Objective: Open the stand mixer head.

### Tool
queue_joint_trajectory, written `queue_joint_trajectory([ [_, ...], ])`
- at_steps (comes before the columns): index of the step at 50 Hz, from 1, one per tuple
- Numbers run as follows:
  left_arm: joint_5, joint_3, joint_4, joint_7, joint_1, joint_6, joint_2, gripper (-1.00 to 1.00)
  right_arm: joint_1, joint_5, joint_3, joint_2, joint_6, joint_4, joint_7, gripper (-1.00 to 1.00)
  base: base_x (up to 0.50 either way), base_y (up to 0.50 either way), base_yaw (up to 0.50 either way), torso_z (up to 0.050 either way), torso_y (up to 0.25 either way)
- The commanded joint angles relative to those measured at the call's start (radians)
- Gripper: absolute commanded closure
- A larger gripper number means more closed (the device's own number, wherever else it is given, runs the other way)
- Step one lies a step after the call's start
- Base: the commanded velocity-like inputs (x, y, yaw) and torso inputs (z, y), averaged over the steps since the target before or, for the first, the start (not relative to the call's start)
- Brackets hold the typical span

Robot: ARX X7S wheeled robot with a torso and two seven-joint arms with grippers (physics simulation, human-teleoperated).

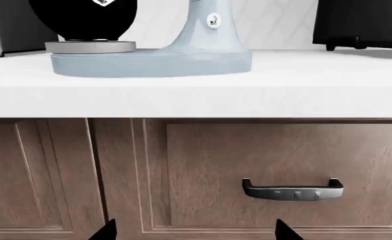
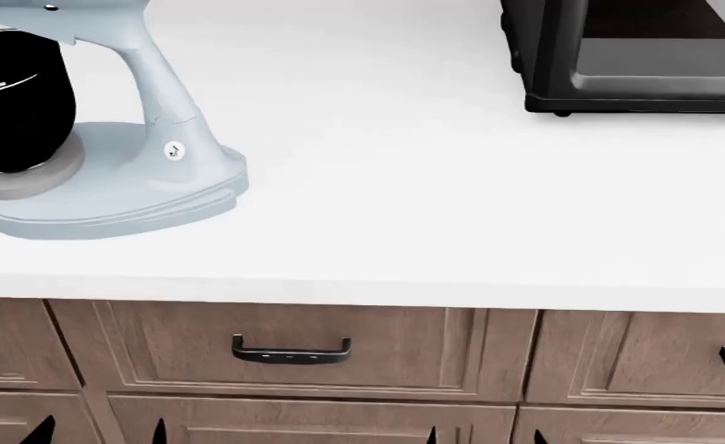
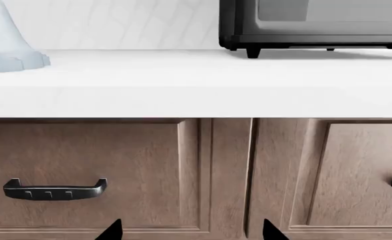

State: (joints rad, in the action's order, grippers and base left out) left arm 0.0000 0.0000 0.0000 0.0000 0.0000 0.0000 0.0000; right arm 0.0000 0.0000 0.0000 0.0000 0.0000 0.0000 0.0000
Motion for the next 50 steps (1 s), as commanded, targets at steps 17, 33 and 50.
queue_joint_trajectory([
  [17, -0.139, 0.043, 0.055, -0.007, 0.025, -0.08, -0.061, -1.0, -0.009, 0.044, -0.067, 0.044, 0.11, -0.017, 0.101, -1.0, 0.0, 0.0, 0.0, 0.0, 0.0],
  [33, -0.499, -0.156, 0.701, -0.138, -0.202, -0.82, -0.213, -1.0, 0.266, 0.045, -0.053, 0.132, 0.747, -0.585, 0.148, -1.0, 0.0, 0.0, 0.0, 0.0, 0.0],
  [50, -0.555, -0.183, 0.753, -0.243, -0.389, -0.95, -0.213, -1.0, 0.366, 0.063, -0.046, 0.147, 0.722, -0.59, 0.148, -1.0, 0.0, 0.0, 0.0, 0.0, 0.0],
])
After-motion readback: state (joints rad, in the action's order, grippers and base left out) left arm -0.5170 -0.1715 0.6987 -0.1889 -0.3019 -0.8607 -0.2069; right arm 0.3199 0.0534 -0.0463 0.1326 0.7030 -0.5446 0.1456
